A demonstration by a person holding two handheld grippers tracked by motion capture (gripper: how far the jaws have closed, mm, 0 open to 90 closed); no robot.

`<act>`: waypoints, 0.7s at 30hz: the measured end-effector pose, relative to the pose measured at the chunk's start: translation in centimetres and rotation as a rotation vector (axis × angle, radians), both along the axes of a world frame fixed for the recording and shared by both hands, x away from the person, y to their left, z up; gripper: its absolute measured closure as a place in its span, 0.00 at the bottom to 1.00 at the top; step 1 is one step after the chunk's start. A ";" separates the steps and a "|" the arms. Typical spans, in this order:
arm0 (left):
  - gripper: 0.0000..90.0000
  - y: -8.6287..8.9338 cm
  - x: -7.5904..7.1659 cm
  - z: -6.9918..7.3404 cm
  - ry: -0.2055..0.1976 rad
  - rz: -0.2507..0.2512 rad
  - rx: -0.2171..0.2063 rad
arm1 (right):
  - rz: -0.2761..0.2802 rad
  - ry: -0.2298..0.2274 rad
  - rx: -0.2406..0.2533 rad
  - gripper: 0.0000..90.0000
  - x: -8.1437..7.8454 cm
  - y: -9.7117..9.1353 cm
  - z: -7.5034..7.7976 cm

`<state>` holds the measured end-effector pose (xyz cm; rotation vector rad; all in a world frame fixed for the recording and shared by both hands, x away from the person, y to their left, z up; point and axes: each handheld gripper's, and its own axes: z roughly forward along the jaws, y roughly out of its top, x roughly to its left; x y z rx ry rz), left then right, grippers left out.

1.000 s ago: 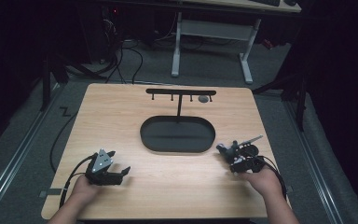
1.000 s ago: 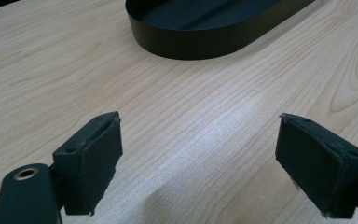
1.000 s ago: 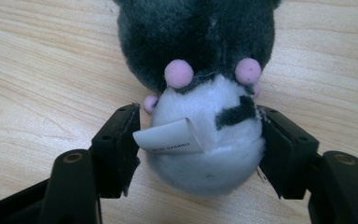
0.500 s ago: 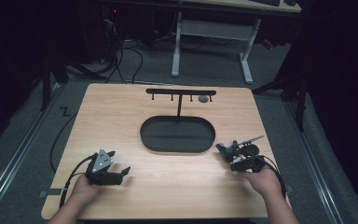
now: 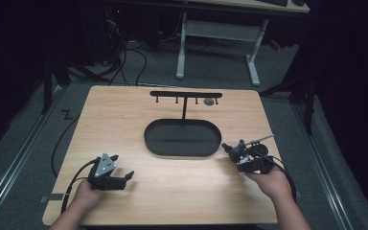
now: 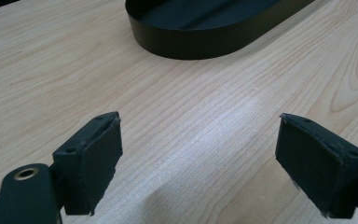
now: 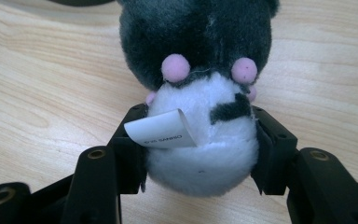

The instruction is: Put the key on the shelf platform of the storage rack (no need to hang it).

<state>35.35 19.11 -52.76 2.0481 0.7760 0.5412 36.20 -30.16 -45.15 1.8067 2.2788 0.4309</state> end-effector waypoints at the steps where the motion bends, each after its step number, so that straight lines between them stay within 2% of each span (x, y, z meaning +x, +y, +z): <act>1: 0.17 0.0 0.0 0.0 0.000 0.000 0.000 | -0.005 -0.001 0.001 0.52 0.0 0.1 0.2; 11: 0.17 0.0 0.0 0.0 0.001 0.000 0.000 | -0.003 -0.019 0.001 0.52 0.2 0.5 1.9; 21: 0.17 0.0 0.0 0.0 0.003 0.001 -0.002 | -0.004 -0.028 0.003 0.52 0.6 0.9 2.5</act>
